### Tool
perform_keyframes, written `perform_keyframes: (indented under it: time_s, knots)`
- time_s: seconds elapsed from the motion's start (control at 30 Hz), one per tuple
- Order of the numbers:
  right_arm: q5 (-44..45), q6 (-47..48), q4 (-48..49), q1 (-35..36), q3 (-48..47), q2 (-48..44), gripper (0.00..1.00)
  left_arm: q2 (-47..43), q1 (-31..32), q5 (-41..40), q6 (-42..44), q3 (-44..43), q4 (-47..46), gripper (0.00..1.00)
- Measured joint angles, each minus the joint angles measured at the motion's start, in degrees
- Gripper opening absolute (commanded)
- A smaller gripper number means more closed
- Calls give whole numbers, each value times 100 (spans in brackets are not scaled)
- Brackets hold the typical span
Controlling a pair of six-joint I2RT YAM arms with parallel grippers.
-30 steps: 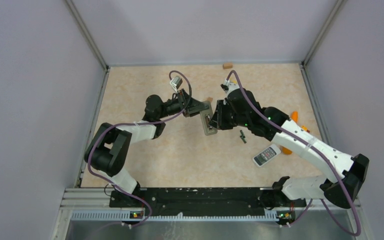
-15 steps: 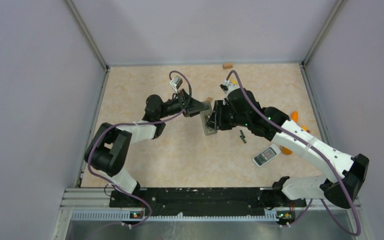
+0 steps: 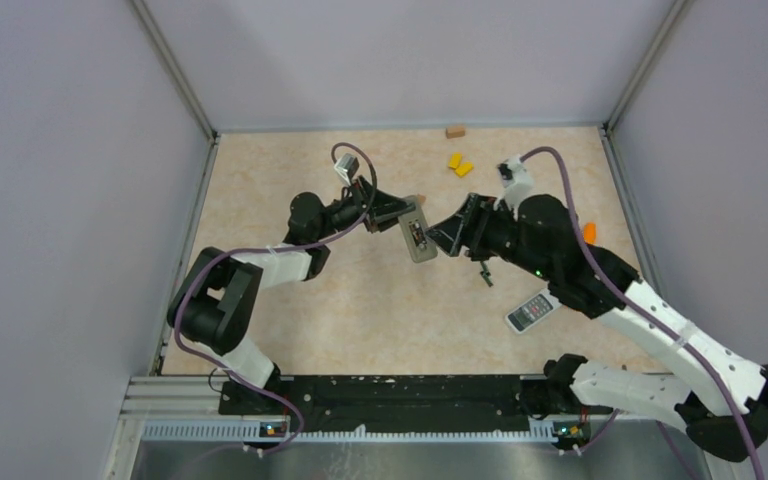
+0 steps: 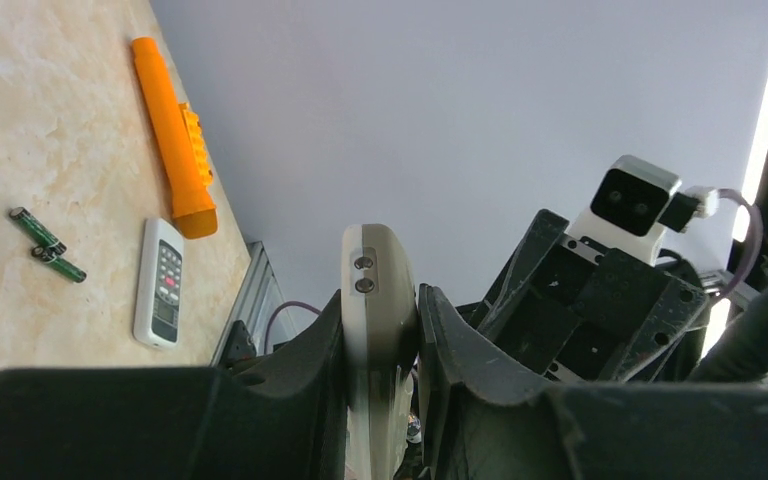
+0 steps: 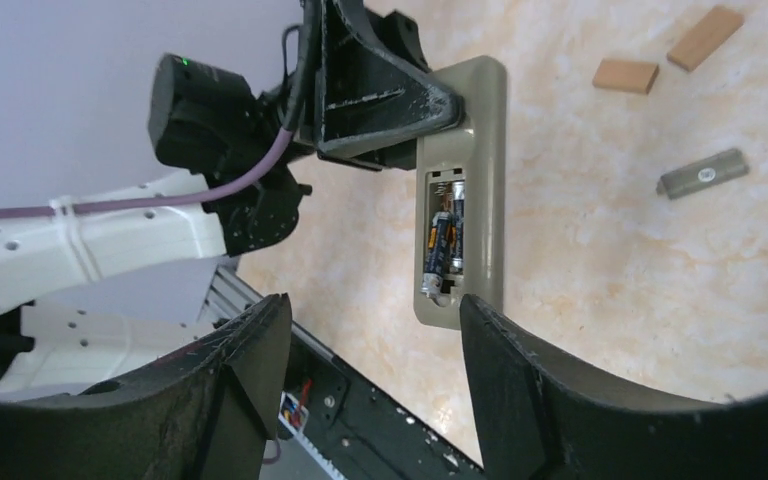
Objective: Load the batteries into the remote control
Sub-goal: Load the battery into the remote control.
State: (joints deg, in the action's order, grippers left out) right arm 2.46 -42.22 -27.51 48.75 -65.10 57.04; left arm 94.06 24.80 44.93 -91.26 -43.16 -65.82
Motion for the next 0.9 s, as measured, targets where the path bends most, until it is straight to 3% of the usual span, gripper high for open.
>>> perform_keyframes:
  time_s: [0.17,0.37,0.9]
  knots:
    - [719,-409,496,0,610,-994,79,-179,-28,-151,-195,63,-35,0]
    - [1165,-1145,1381,0,1860,-1873,83,-282,-85,-348,-503,63,-170,4]
    - [328,-2157,3366,0,2920,-1449,85,-282,-109,-647,-1342,50,-487,5]
